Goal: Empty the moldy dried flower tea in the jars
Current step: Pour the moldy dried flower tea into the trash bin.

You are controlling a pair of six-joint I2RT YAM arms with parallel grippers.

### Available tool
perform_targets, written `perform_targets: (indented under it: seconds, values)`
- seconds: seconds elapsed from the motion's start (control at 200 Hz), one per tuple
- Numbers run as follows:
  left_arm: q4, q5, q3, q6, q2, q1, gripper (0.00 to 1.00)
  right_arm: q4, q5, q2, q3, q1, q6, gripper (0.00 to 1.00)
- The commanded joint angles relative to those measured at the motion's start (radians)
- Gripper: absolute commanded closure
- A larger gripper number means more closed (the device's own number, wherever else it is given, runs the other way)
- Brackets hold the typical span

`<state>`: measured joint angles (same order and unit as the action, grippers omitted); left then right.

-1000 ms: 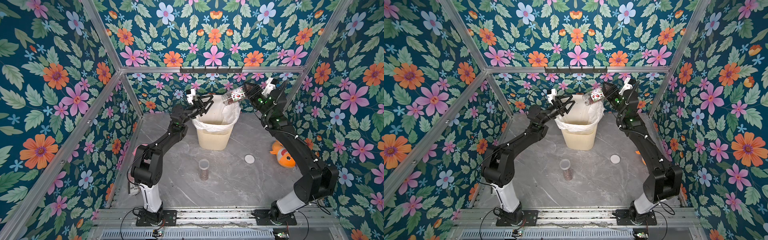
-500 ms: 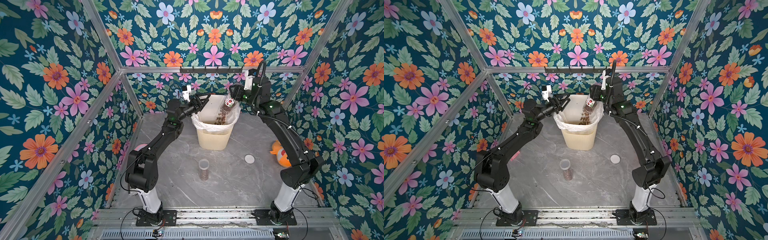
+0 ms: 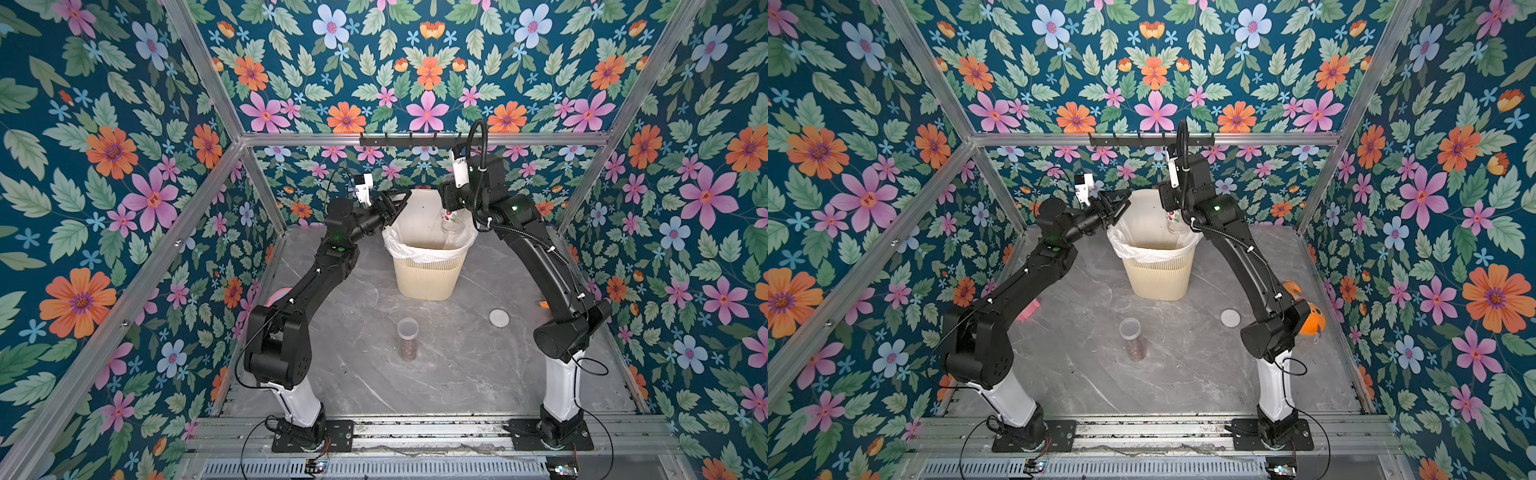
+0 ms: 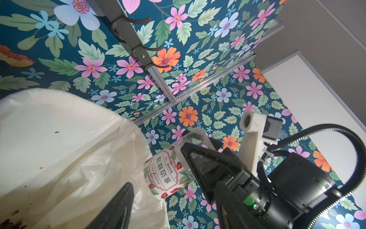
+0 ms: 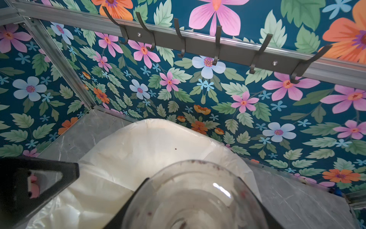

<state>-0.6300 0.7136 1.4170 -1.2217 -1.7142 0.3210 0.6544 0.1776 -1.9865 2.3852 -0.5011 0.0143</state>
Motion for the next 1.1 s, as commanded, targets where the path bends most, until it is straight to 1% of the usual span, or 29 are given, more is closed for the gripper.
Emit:
perform_targets:
  seconds: [0.0, 0.05, 0.13, 0.17, 0.215, 0.25, 0.27, 0.29, 0.315, 0.34, 0.38, 0.4, 0.425, 0.47, 0.5, 0.545, 0.61, 0.69, 0.76, 0.85, 0.935, 0.955, 0.99, 1.015, 1.04, 1.095]
  values:
    - [-0.031, 0.010, -0.010, 0.014, 0.011, -0.006, 0.32, -0.006, -0.029, 0.003, 0.008, -0.001, -0.004, 0.42]
    - [-0.034, 0.012, -0.017, 0.011, 0.014, -0.009, 0.32, -0.019, -0.042, 0.018, 0.006, 0.009, -0.022, 0.42]
    - [-0.040, 0.011, -0.027, 0.012, 0.022, -0.013, 0.32, -0.110, -0.050, 0.057, -0.088, 0.007, -0.014, 0.43]
    - [-0.043, 0.009, -0.029, 0.011, 0.022, -0.015, 0.32, -0.113, -0.070, 0.053, -0.102, 0.004, -0.019, 0.43]
    - [-0.047, 0.012, -0.027, 0.008, 0.019, -0.015, 0.33, -0.094, -0.135, 0.045, -0.099, 0.019, -0.080, 0.42]
    - [-0.048, 0.016, -0.023, 0.005, 0.016, -0.014, 0.33, -0.109, -0.231, 0.053, -0.117, 0.056, -0.159, 0.42]
    - [-0.050, 0.017, -0.023, 0.004, 0.016, -0.015, 0.33, -0.132, -0.271, 0.065, -0.142, 0.077, -0.212, 0.44]
    - [-0.052, 0.018, -0.023, 0.002, 0.017, -0.015, 0.33, -0.162, -0.282, 0.079, -0.172, 0.092, -0.240, 0.47]
    - [-0.052, 0.019, -0.024, 0.002, 0.018, -0.015, 0.33, -0.195, -0.256, 0.098, -0.209, 0.095, -0.236, 0.50]
    - [-0.051, 0.020, -0.026, 0.004, 0.022, -0.015, 0.33, -0.215, -0.189, 0.115, -0.237, 0.079, -0.184, 0.50]
    - [-0.048, 0.018, -0.029, 0.009, 0.026, -0.015, 0.33, -0.223, -0.079, 0.120, -0.249, 0.036, -0.071, 0.49]
    - [-0.045, 0.017, -0.031, 0.013, 0.029, -0.014, 0.33, -0.212, -0.059, 0.115, -0.238, 0.021, -0.040, 0.47]
    - [-0.043, 0.015, -0.034, 0.017, 0.030, -0.015, 0.33, -0.190, -0.083, 0.105, -0.213, 0.016, -0.038, 0.46]
    - [-0.041, 0.011, -0.033, 0.016, 0.027, -0.015, 0.33, -0.156, -0.142, 0.086, -0.172, 0.032, -0.090, 0.47]
    - [-0.047, 0.012, -0.031, 0.010, 0.022, -0.016, 0.33, -0.147, -0.121, 0.078, -0.158, 0.035, -0.093, 0.48]
    - [-0.061, 0.019, -0.030, -0.004, 0.016, -0.015, 0.33, -0.144, -0.081, 0.074, -0.155, 0.019, -0.057, 0.47]
    - [-0.069, 0.021, -0.038, -0.008, 0.017, -0.015, 0.33, -0.164, -0.142, 0.085, -0.170, 0.026, -0.086, 0.46]
    - [-0.055, 0.017, -0.039, 0.003, 0.025, -0.014, 0.33, -0.196, -0.081, 0.090, -0.196, 0.012, -0.053, 0.47]
    - [-0.051, 0.021, -0.034, 0.009, 0.027, -0.015, 0.33, -0.187, -0.138, 0.082, -0.182, 0.021, -0.094, 0.47]
    - [-0.050, 0.021, -0.032, 0.008, 0.025, -0.015, 0.34, -0.195, -0.063, 0.077, -0.178, 0.004, -0.049, 0.48]
    - [-0.051, 0.021, -0.035, 0.010, 0.027, -0.015, 0.33, -0.208, -0.160, 0.078, -0.183, 0.025, -0.112, 0.48]
    - [-0.049, 0.021, -0.035, 0.010, 0.027, -0.015, 0.34, -0.211, -0.150, 0.079, -0.188, 0.026, -0.111, 0.50]
    - [-0.051, 0.023, -0.035, 0.010, 0.026, -0.014, 0.34, -0.211, -0.076, 0.078, -0.187, 0.008, -0.060, 0.51]
    - [-0.050, 0.024, -0.035, 0.010, 0.027, -0.015, 0.34, -0.210, -0.020, 0.072, -0.182, -0.010, -0.014, 0.50]
    - [-0.050, 0.025, -0.036, 0.010, 0.027, -0.016, 0.34, -0.198, -0.003, 0.064, -0.170, -0.018, 0.001, 0.48]
    - [-0.050, 0.026, -0.039, 0.011, 0.027, -0.015, 0.33, -0.164, -0.098, 0.050, -0.142, 0.006, -0.063, 0.48]
